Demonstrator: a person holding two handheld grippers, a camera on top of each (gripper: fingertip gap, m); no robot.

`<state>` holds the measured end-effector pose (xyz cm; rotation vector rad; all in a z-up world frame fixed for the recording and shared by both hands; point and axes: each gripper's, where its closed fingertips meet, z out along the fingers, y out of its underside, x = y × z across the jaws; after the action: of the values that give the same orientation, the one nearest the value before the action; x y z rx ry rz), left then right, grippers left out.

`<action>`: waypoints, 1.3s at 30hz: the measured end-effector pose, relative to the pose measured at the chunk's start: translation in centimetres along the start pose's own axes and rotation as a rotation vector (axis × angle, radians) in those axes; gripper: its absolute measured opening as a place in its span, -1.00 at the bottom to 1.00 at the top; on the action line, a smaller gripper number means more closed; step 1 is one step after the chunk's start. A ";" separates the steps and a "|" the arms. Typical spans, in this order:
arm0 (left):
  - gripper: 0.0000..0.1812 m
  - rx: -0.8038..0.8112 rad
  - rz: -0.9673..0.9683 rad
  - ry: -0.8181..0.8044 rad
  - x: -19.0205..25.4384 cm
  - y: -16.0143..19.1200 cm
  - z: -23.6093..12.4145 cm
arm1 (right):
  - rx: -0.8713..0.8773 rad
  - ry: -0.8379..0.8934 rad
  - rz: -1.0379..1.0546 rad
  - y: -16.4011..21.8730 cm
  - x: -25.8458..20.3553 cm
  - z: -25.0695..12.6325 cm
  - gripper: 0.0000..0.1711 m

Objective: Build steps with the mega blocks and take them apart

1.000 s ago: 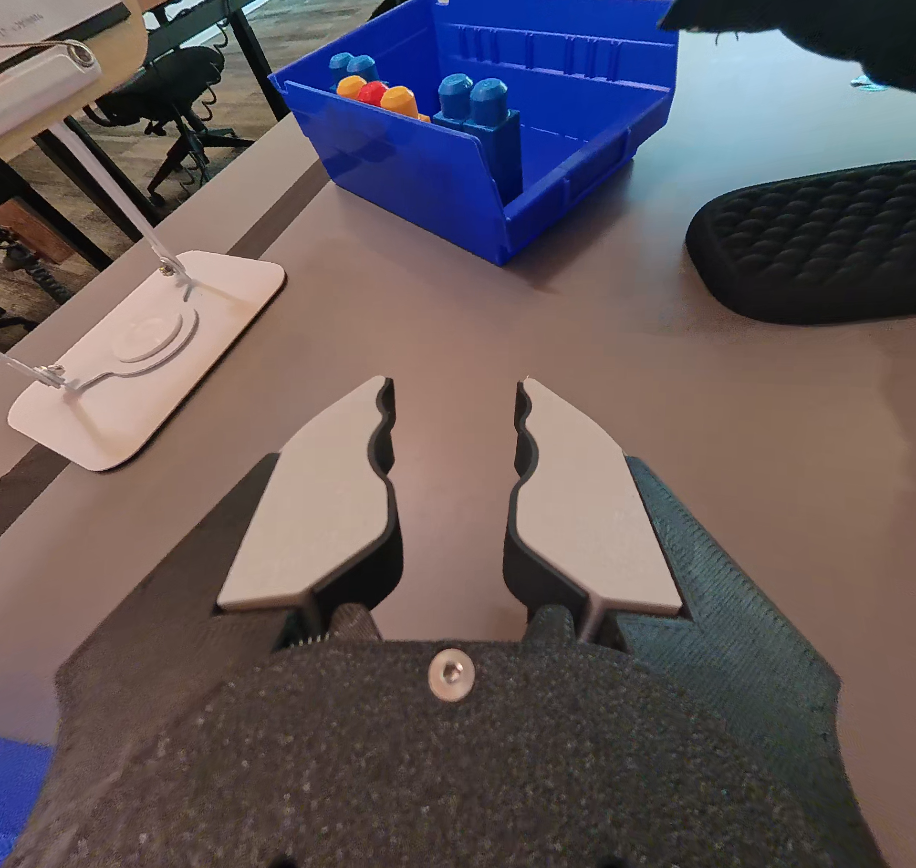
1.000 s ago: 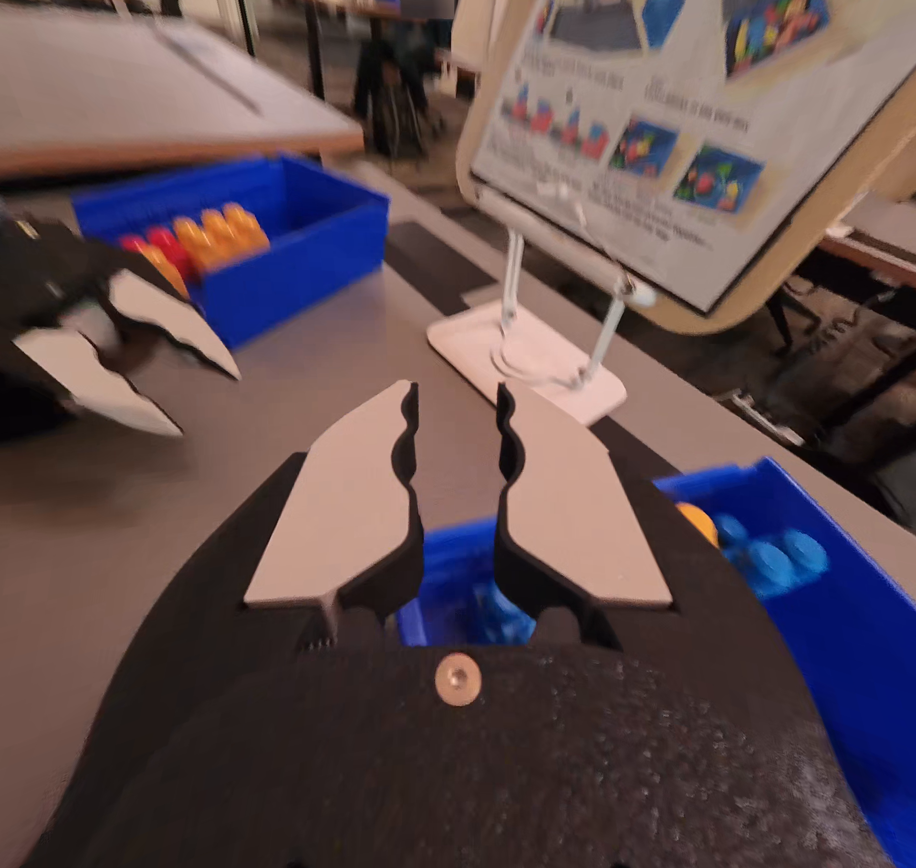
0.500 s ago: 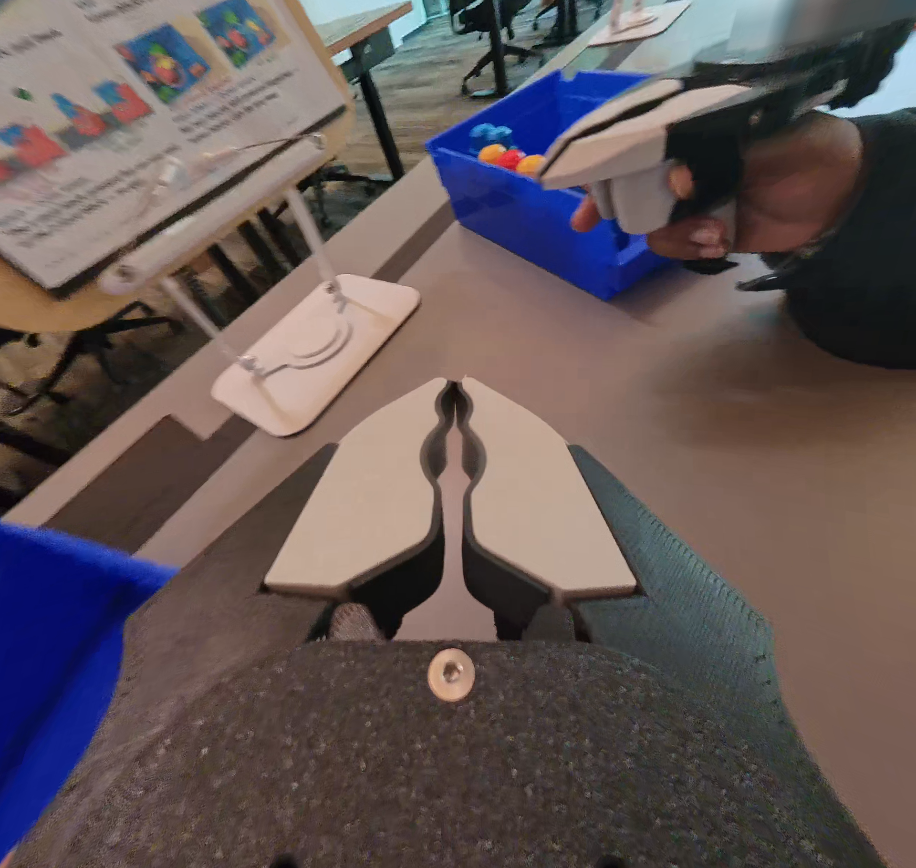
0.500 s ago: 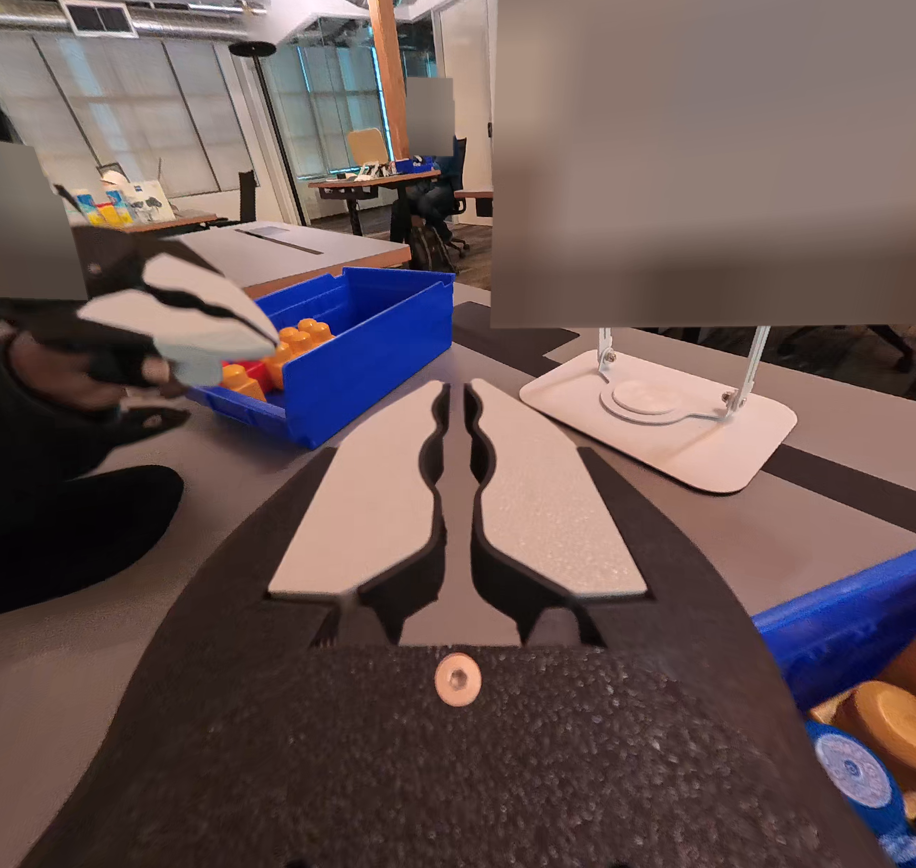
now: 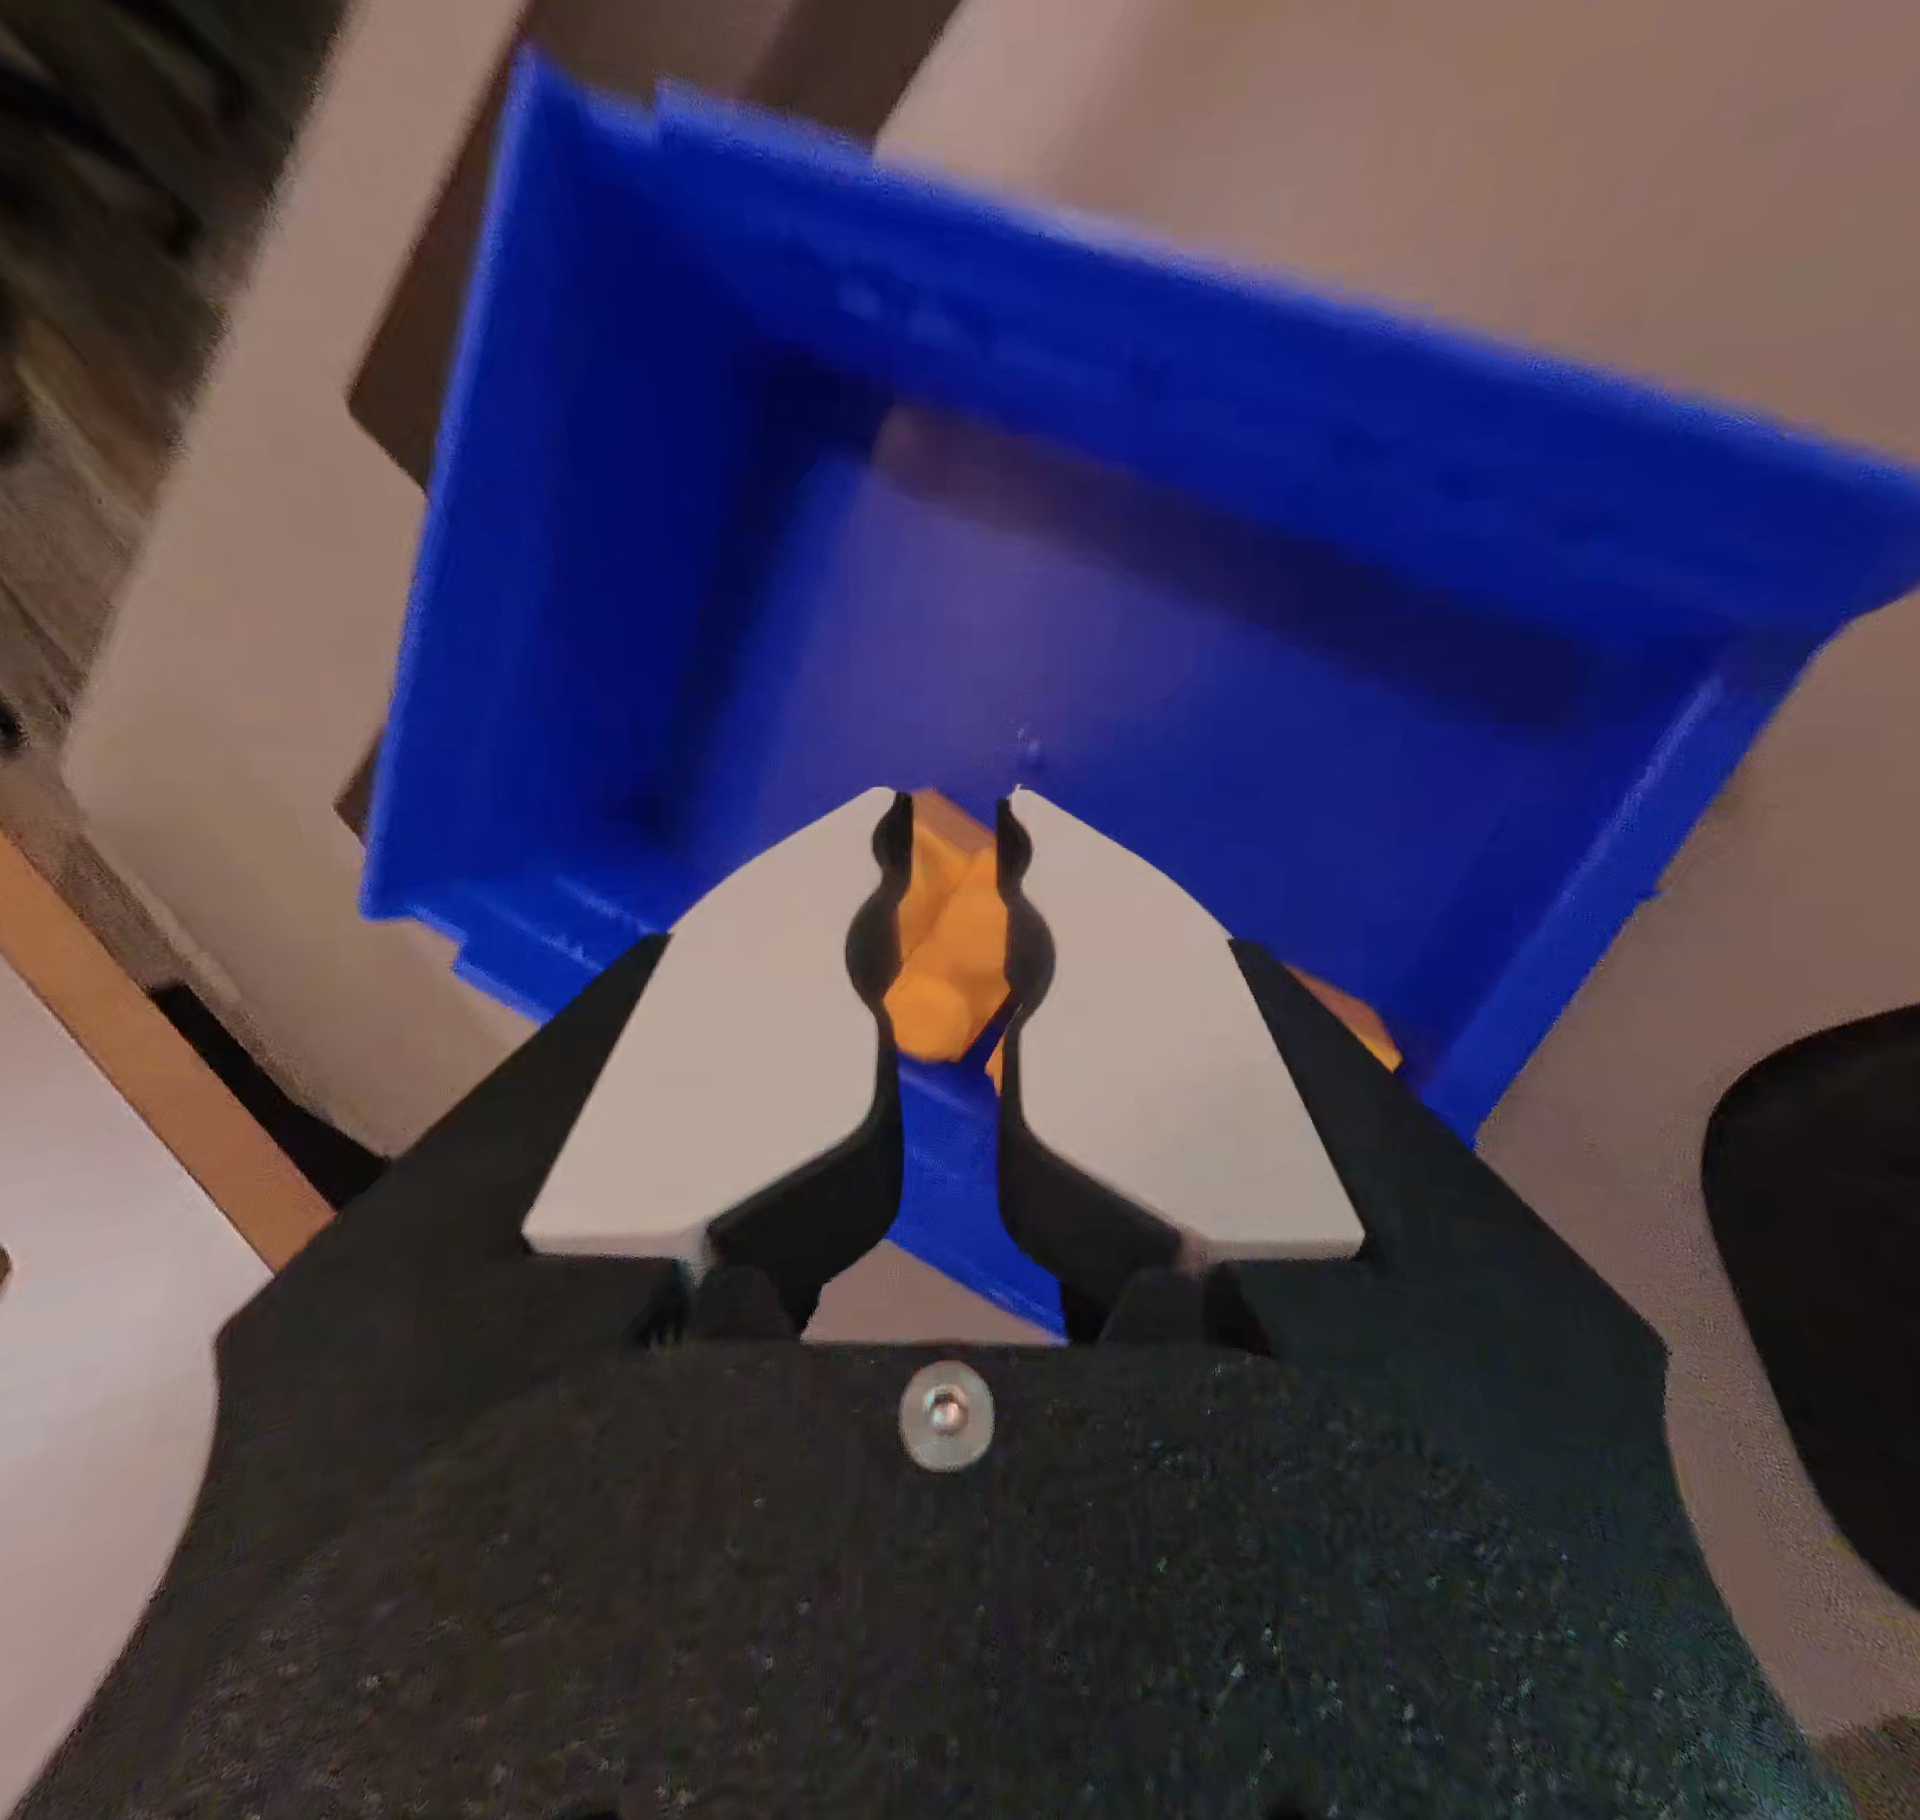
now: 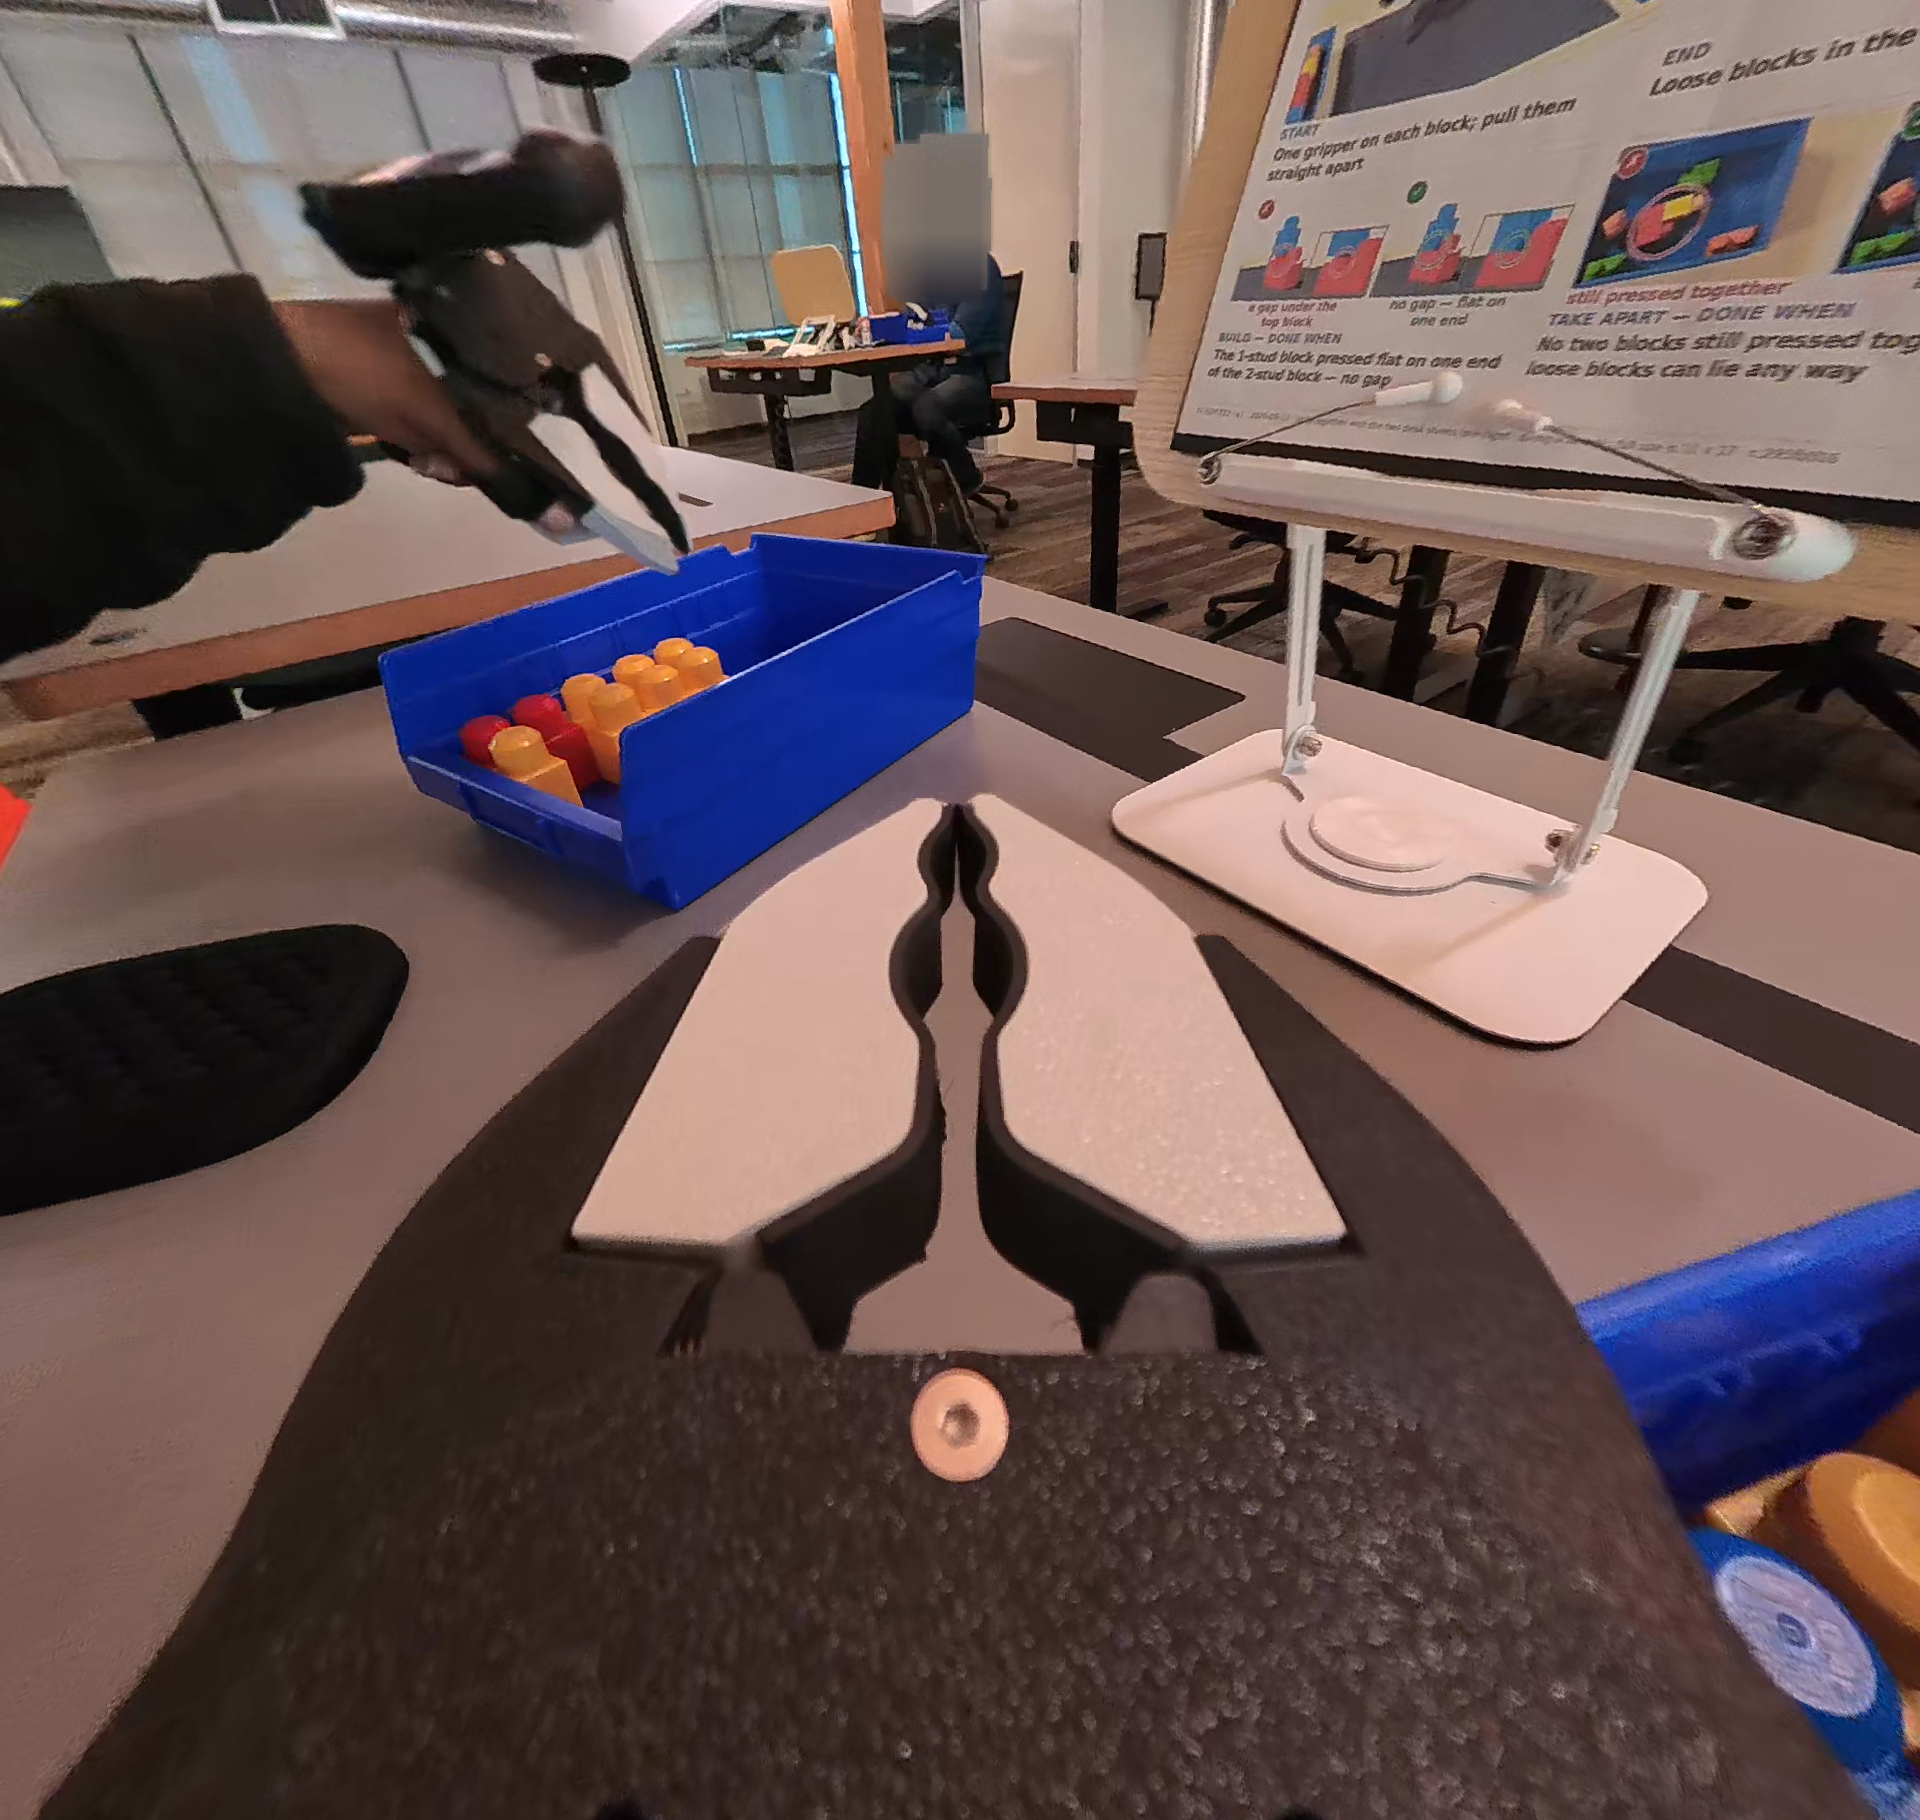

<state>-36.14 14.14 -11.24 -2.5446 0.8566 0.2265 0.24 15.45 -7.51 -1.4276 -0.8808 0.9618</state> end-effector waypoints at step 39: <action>-0.68 0.090 0.274 0.202 15.8 -11.8 -3.4 | -0.115 -0.032 -0.229 1.8 -2.3 0.6 -0.95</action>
<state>-16.36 12.53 -8.56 -2.3892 1.2653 0.0128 -1.20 13.42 -9.20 -1.3756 -1.1119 0.7734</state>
